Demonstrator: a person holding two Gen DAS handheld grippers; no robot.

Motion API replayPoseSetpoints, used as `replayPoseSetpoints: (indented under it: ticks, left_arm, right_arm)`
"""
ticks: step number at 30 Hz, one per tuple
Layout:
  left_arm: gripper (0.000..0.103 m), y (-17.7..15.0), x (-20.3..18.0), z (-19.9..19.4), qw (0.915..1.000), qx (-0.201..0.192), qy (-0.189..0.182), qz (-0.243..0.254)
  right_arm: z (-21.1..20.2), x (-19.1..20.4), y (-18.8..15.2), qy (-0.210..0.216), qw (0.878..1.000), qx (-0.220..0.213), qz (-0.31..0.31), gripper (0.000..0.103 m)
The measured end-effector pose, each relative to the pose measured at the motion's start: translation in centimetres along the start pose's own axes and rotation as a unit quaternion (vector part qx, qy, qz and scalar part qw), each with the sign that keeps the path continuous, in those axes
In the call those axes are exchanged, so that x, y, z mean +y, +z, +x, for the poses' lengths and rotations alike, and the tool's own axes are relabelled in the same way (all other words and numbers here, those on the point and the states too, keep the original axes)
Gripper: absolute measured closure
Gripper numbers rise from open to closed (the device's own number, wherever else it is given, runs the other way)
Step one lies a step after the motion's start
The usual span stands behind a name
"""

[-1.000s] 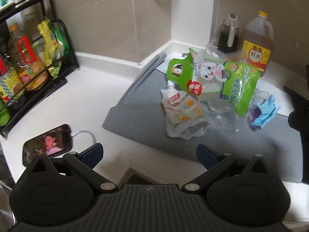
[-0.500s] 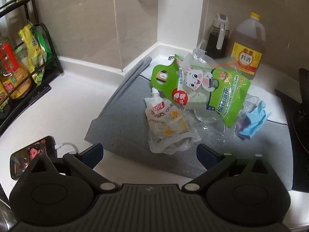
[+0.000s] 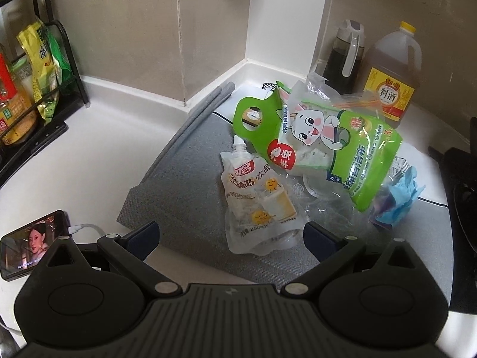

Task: Collect trash
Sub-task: 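Move both tools toward the snack pile on the grey mat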

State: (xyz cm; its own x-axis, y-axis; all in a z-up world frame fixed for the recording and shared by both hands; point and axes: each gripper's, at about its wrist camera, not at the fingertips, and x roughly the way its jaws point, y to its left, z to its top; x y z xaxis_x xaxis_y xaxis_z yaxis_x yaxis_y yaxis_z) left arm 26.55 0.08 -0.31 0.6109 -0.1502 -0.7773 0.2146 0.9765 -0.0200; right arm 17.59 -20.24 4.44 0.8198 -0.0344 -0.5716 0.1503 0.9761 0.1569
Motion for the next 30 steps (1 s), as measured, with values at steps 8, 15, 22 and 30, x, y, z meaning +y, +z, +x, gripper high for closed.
replayPoseSetpoints:
  ticks: [8, 15, 22, 30]
  left_arm:
    - [0.0, 1.0, 0.2, 2.8, 0.9997, 0.022, -0.007, -0.01]
    - [0.0, 1.8, 0.3, 5.5, 0.9989, 0.044, -0.007, -0.017]
    - [0.0, 2.5, 1.0, 7.3, 0.9978, 0.058, -0.013, -0.029]
    - [0.0, 3.4, 1.1, 9.4, 0.9959, 0.078, -0.024, -0.039]
  right_arm:
    - [3.1, 0.3, 0.5, -0.005, 1.0, 0.008, 0.004, 0.0]
    - [5.8, 0.6, 1.1, -0.006, 1.0, 0.014, 0.008, 0.0]
    - [7.9, 1.0, 1.6, -0.002, 1.0, 0.019, 0.013, 0.0]
    - [10.6, 1.1, 1.6, -0.007, 1.0, 0.029, 0.005, 0.0]
